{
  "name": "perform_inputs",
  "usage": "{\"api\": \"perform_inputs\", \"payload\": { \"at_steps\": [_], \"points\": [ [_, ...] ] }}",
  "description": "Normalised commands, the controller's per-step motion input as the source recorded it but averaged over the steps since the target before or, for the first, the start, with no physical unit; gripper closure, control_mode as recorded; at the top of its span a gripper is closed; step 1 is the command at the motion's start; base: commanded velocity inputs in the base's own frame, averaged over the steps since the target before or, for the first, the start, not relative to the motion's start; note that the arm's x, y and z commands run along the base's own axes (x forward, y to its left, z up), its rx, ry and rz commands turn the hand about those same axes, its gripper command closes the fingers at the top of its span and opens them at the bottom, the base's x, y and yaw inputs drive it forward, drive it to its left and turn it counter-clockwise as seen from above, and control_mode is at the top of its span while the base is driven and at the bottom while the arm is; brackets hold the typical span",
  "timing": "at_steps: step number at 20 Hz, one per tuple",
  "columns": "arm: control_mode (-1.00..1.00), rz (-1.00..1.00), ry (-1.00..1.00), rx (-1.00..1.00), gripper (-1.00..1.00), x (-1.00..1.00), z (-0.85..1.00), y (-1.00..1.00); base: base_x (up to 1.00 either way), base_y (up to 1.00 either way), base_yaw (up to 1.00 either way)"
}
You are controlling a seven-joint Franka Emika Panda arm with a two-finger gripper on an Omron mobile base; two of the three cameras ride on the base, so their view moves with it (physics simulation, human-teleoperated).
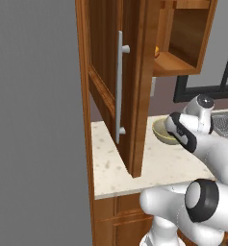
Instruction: Pick the peachs from the cabinet and place them in one bowl. Pick the squash from the sink and place it in the other bowl.
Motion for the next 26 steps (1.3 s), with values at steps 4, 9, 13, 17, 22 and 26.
{"api": "perform_inputs", "payload": {
  "at_steps": [4,9,13,17,22,26],
  "points": [
    [-1.0,0.0,0.0,0.0,1.0,0.14,-0.14,-0.12,0.0,0.0,0.0],
    [-1.0,0.0,0.0,0.0,1.0,0.19,-0.15,-0.09,0.0,0.0,0.0],
    [-1.0,0.0,0.0,0.0,1.0,0.11,-0.1,-0.07,0.0,0.0,0.0],
    [-1.0,0.0,0.0,0.0,1.0,0.0,-0.24,-0.07,0.0,0.0,0.0],
    [-1.0,0.0,0.0,0.0,1.0,0.0,-0.23,-0.07,0.0,0.0,0.0],
    [-1.0,0.0,-0.02,0.0,1.0,0.03,-0.25,-0.01,0.0,0.0,0.0]
  ]
}}
